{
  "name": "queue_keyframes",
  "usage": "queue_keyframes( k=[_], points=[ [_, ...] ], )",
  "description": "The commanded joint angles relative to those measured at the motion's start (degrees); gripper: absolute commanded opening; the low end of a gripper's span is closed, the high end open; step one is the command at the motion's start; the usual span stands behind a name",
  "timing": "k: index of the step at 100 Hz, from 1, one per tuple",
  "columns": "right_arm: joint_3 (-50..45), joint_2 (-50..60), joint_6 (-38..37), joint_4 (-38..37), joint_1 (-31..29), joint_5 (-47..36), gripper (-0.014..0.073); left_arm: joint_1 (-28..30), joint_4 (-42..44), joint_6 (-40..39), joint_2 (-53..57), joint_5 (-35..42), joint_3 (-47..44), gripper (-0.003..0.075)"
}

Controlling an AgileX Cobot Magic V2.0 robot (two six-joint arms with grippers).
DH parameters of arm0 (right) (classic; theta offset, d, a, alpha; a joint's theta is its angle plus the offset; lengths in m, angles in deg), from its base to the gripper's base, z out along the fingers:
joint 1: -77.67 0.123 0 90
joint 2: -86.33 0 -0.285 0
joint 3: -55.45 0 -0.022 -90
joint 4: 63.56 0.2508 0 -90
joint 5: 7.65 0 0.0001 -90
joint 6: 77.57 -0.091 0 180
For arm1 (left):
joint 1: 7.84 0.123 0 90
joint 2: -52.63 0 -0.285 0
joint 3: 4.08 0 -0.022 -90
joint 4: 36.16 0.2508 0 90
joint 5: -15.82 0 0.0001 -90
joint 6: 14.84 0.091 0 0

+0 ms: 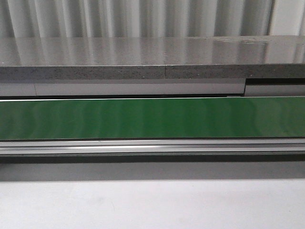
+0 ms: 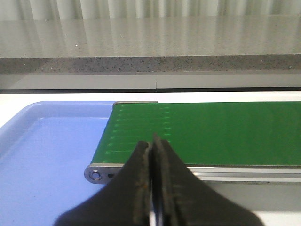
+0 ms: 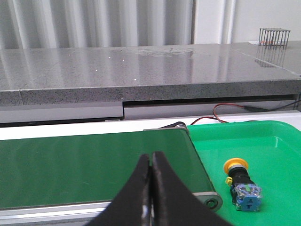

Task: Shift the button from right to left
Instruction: 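Move the right gripper down toward the yellow-capped button in the green tray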

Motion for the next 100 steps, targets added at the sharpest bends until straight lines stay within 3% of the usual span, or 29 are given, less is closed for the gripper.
queue_keyframes(
  k=[1,58,77,100],
  points=[
    [0.93,0.9,0.23,-0.7,-0.26,-4.6,-0.0066,-0.46,-0.35,-0.14,2.01,4.49,-1.39,-0.002],
    [1.65,0.9,0.23,-0.7,-0.26,-5.24,-0.0066,-0.46,-0.35,-0.14,2.01,4.49,-1.39,-0.002],
    [7.34,0.85,0.23,-0.7,-0.26,3.5,-0.0066,-0.46,-0.35,-0.14,2.01,4.49,-1.39,-0.002],
    [17.65,-4.32,0.23,-0.7,-0.26,20.08,-0.0066,-0.46,-0.35,-0.14,2.01,4.49,-1.39,-0.002]
  ],
)
